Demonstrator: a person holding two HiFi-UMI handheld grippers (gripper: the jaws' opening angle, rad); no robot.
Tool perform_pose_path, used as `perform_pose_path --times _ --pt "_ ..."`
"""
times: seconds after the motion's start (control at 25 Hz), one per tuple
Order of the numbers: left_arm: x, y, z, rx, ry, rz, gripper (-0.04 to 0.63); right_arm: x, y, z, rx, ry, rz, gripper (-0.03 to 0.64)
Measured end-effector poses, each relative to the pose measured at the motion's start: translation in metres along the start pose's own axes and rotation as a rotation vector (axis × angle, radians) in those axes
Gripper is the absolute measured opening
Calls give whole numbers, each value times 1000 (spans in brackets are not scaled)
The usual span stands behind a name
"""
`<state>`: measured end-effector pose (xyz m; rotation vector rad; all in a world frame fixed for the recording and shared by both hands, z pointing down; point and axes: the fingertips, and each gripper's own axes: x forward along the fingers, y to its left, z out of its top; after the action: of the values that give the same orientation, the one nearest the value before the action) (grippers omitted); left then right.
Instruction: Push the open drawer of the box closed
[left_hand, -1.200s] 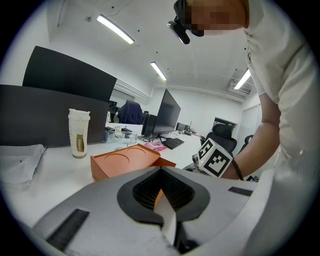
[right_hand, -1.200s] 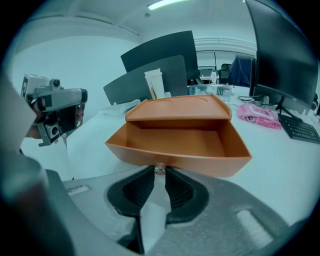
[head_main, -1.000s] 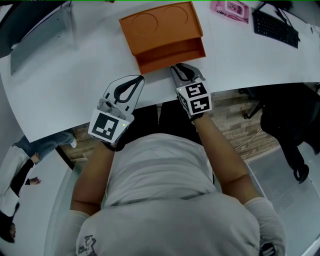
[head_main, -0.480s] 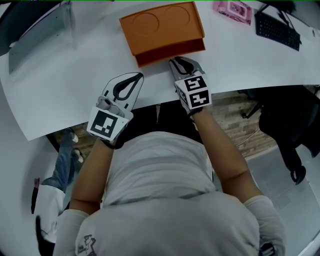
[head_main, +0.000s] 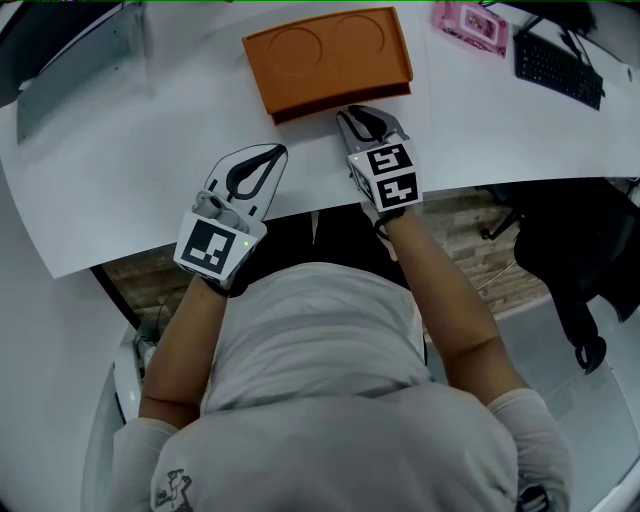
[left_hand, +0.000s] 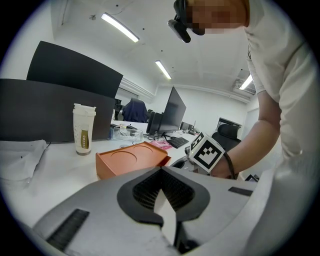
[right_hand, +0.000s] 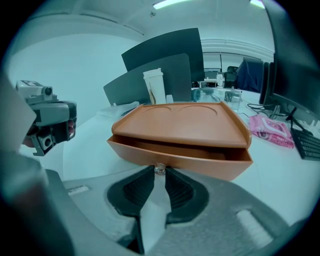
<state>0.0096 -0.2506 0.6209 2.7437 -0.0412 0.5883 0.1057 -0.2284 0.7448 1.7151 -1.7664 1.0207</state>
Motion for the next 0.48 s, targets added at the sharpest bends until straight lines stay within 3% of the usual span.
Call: perform_pose_path --times 0.48 --pt "1 8 -1 -9 -1 15 -2 10 -5 14 -18 -7 0 69"
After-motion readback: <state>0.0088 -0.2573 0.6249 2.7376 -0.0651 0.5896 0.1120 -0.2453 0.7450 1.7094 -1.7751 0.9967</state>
